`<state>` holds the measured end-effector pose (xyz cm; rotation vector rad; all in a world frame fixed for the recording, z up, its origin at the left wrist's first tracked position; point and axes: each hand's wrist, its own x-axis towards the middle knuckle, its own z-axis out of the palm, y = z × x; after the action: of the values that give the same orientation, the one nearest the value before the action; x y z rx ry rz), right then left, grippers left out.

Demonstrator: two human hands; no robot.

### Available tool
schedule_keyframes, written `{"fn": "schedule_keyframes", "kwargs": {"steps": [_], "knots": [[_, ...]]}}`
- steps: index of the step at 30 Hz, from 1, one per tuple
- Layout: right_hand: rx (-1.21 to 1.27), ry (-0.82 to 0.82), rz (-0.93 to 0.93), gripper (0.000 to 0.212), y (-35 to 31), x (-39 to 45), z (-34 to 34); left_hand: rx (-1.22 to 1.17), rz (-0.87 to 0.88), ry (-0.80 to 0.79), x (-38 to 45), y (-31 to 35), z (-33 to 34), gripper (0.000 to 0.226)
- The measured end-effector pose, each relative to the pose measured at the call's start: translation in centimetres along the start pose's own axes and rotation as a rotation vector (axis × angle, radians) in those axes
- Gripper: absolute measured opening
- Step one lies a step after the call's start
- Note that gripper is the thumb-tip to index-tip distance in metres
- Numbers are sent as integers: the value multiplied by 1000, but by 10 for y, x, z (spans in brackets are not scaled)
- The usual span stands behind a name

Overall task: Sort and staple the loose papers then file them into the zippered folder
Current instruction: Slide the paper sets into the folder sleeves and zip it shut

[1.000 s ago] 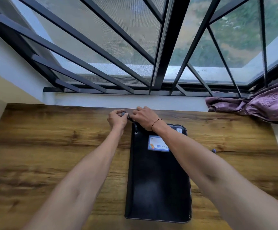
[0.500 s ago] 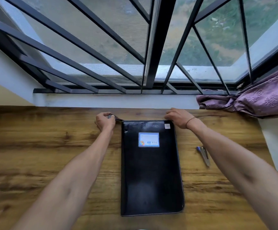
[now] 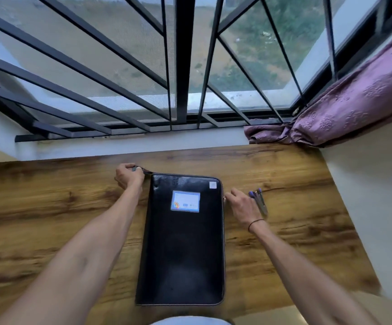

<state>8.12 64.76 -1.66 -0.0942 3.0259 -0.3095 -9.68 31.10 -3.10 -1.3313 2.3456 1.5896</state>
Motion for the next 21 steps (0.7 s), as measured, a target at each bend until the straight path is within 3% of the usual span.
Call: {"fn": "schedule_keyframes", "kwargs": {"steps": [3, 6, 8, 10, 12, 14, 16, 21], "knots": [[4, -2, 104, 24, -15, -23, 11, 109, 112, -4, -21, 4, -8, 30], [29, 25, 211, 15, -31, -26, 13, 388, 571, -68, -59, 6, -23, 43], [70, 54, 259, 18, -41, -21, 11, 553, 996, -333, -87, -6, -30, 47], [84, 66, 283, 20, -50, -15, 7, 865, 1334, -761, -113, -26, -33, 65], [71, 62, 293, 21, -52, -8, 4, 1227, 1624, -963, -128, -46, -33, 81], [58, 48, 282, 17, -49, -4, 2, 1373, 1663, -977, -131, -58, -31, 88], [36, 28, 261, 11, -43, -1, 4, 1418, 1568, -954, -129, -59, -31, 90], [76, 10, 236, 22, -37, -13, 14, 1530, 1435, -917, -135, -54, -27, 91]]}}
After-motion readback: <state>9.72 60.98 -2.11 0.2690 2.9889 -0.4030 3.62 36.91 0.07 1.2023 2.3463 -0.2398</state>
